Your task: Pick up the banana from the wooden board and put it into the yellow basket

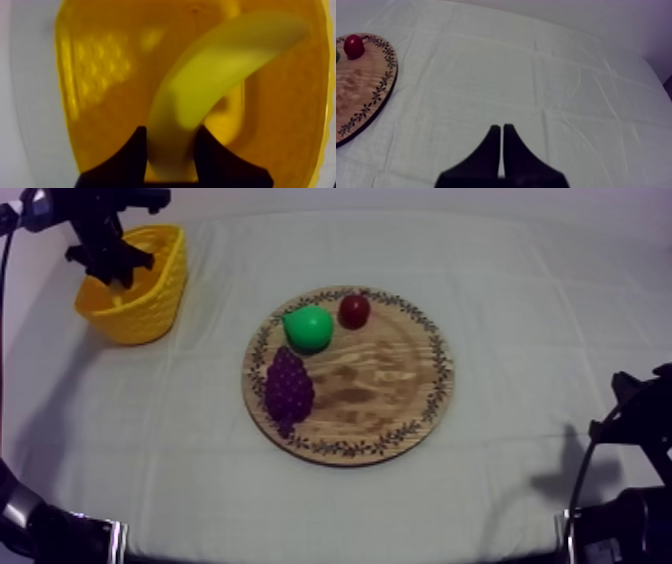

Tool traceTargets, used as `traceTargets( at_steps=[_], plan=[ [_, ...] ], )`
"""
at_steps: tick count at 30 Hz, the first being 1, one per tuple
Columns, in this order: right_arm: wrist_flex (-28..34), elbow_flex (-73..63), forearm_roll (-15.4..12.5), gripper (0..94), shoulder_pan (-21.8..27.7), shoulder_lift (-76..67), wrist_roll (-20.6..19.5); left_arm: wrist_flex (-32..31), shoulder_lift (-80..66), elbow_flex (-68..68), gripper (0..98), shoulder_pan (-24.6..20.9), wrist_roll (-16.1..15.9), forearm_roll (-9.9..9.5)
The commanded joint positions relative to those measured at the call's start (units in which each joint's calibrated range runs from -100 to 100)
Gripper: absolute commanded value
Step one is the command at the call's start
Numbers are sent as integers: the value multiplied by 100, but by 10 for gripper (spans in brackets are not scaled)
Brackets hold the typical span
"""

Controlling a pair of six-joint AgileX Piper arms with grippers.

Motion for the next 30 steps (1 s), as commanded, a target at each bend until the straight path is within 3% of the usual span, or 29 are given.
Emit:
traceTargets(
  at_steps=[1, 8, 15, 19, 25, 30],
  plan=[
    [-2, 2, 1, 3, 0, -2, 1, -78, 17, -2, 332, -6, -37, 28],
    [-2, 2, 1, 3, 0, -2, 1, -274, 153, -86, 374, -44, -140, 135],
    [-2, 2, 1, 3, 0, -2, 1, -691, 131, 27, 485, -231, -445, 460],
    [-2, 2, 1, 3, 0, -2, 1, -821, 74, 93, 495, -288, -568, 562],
    [-2, 2, 1, 3, 0, -2, 1, -1165, -249, 362, 308, -199, -554, 603],
    [-2, 2, 1, 3, 0, -2, 1, -1844, -706, 951, 113, -97, -556, 678]
  ],
)
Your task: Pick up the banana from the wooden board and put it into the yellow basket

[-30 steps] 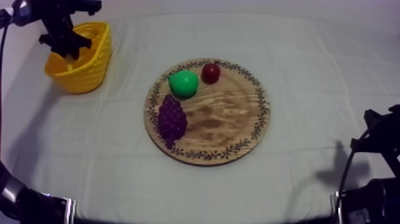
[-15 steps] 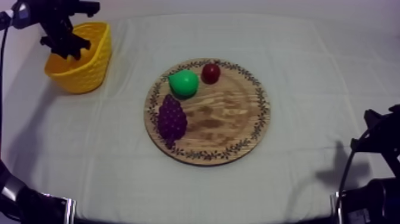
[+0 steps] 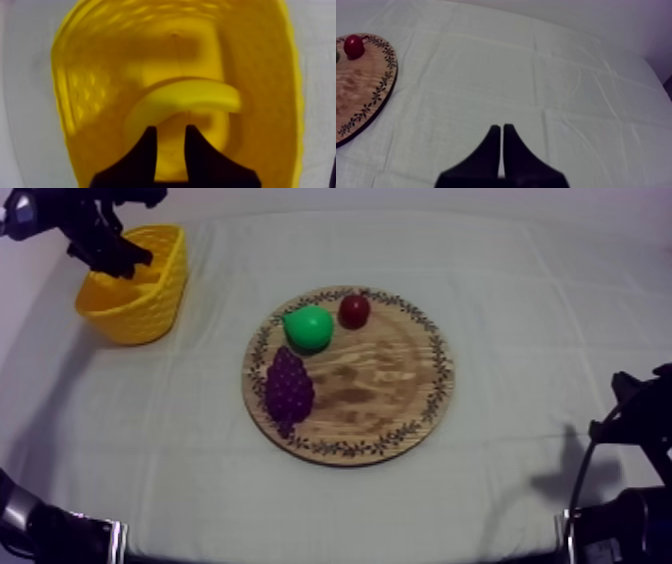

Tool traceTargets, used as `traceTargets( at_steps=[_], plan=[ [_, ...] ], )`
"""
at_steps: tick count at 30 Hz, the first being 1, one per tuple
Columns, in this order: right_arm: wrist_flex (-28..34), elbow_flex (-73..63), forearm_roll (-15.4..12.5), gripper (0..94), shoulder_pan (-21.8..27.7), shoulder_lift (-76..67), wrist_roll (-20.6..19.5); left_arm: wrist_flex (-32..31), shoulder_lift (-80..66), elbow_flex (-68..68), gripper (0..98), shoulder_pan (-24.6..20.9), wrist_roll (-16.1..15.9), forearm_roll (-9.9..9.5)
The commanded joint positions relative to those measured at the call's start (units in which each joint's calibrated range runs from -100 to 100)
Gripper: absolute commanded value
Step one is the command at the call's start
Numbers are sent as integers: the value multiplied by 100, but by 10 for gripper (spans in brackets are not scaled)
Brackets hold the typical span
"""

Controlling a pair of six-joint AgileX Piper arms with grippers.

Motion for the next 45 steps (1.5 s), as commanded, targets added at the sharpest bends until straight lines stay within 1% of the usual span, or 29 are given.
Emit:
traceTargets(
  at_steps=[1, 4, 6, 11, 16, 20, 26, 28, 32, 35, 38, 45],
  plan=[
    [-2, 2, 1, 3, 0, -2, -2, -399, -222, 324, 81, 26, -59, 49],
    [-2, 2, 1, 3, 0, -2, -2, -746, -581, 721, 29, 111, -135, 152],
    [-2, 2, 1, 3, 0, -2, -2, -893, -906, 1044, 15, 213, -152, 172],
    [-2, 2, 1, 3, 0, -2, -2, -1230, -1982, 2027, 3, 460, -199, 233],
    [-2, 2, 1, 3, 0, -2, -2, -1541, -3410, 3281, 1, 661, -211, 304],
    [-2, 2, 1, 3, 0, -2, -2, -1742, -4647, 4316, 1, 714, -238, 460],
    [-2, 2, 1, 3, 0, -2, -2, -1796, -6262, 5526, 1, 797, -177, 679],
    [-2, 2, 1, 3, 0, -2, -2, -1877, -6751, 5967, 1, 785, -184, 797],
    [-2, 2, 1, 3, 0, -2, -2, -2064, -7611, 6811, 1, 670, -306, 1096],
    [-2, 2, 1, 3, 0, -2, -2, -2138, -8176, 7280, 1, 567, -373, 1238],
    [-2, 2, 1, 3, 0, -2, -2, -2127, -8692, 7622, 1, 479, -392, 1294],
    [-2, 2, 1, 3, 0, -2, -2, -2108, -9643, 8198, 1, 359, -404, 1304]
  ],
)
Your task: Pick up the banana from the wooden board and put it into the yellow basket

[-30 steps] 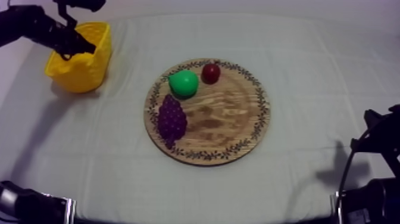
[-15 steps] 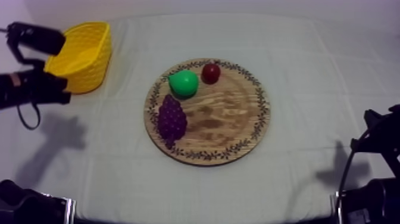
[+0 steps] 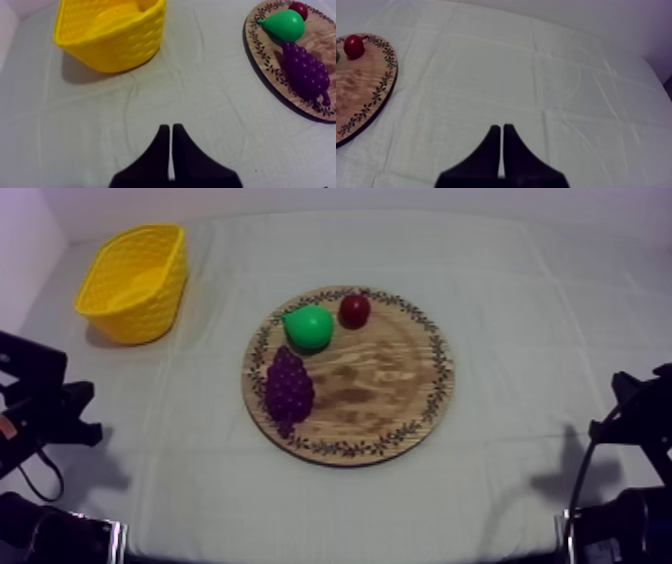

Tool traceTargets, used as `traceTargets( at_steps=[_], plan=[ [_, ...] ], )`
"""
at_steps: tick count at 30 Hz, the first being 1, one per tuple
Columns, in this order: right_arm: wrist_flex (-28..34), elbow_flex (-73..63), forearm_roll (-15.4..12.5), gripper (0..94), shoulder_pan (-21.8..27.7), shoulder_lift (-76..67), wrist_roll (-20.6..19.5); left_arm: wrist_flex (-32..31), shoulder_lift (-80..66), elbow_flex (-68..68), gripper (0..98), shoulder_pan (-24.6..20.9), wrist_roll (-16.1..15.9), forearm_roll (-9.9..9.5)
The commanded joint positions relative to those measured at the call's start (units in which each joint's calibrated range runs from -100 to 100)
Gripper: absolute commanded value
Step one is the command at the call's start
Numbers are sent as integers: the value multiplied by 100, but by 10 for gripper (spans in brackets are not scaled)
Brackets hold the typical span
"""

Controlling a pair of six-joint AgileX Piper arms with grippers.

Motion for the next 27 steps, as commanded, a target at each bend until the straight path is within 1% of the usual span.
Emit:
traceTargets(
  at_steps=[1, 7, 11, 17, 23, 25, 27],
  plan=[
    [-2, 2, 1, 3, 0, -2, 1, -4, -472, 167, 1, -64, 4, 15],
    [-2, 2, 1, 3, 0, -2, 1, 6, -1276, 693, 1, -211, 33, 27],
    [-2, 2, 1, 3, 0, -2, 1, 116, -1665, 829, 1, -214, 91, -37],
    [-2, 2, 1, 3, 0, -2, 1, 315, -2153, 834, 1, -158, 307, -202],
    [-2, 2, 1, 3, 0, -2, 1, 496, -2547, 791, 1, -148, 469, -244],
    [-2, 2, 1, 3, 0, -2, 1, 547, -2659, 776, 1, -146, 624, -245],
    [-2, 2, 1, 3, 0, -2, 1, 477, -2784, 804, 1, -156, 868, -249]
  ],
)
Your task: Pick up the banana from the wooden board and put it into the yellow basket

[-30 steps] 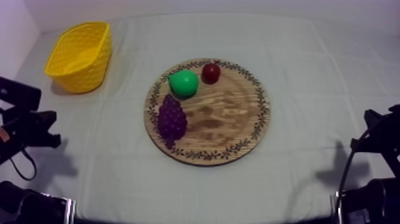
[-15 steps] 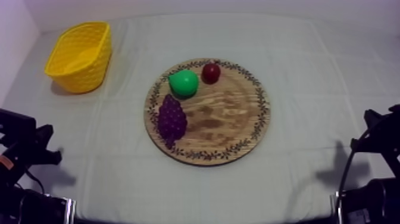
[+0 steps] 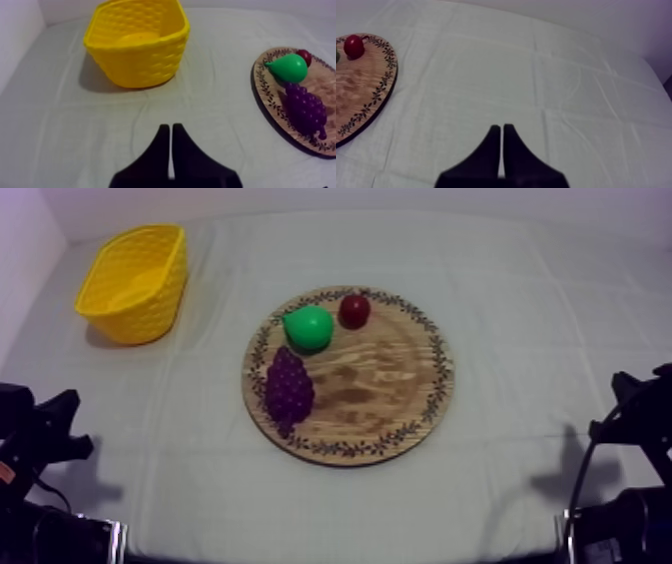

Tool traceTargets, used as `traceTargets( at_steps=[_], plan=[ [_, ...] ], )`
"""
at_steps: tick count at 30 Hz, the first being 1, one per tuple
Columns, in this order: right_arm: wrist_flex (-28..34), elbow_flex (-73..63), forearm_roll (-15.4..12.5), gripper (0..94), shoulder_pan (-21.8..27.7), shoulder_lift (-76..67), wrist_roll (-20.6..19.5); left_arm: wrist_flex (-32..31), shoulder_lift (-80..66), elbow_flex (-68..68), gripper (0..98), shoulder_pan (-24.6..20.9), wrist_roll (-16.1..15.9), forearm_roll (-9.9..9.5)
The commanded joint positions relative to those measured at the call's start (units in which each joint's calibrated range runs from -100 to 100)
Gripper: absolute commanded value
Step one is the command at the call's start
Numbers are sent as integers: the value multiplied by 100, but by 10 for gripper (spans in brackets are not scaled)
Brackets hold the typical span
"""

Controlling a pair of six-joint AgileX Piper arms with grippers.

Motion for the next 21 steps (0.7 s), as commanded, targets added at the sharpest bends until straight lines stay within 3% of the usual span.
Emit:
traceTargets(
  at_steps=[1, 7, 21],
  plan=[
    [2, 2, 1, 3, 0, -2, 1, -240, -99, 79, 1, -4, 365, -5],
    [2, 2, 1, 3, 3, -2, 1, -879, -189, 251, 1, -29, 785, -20],
    [2, 2, 1, 3, 0, -2, 1, -966, -201, 273, 1, -26, 837, -23]
  ],
)
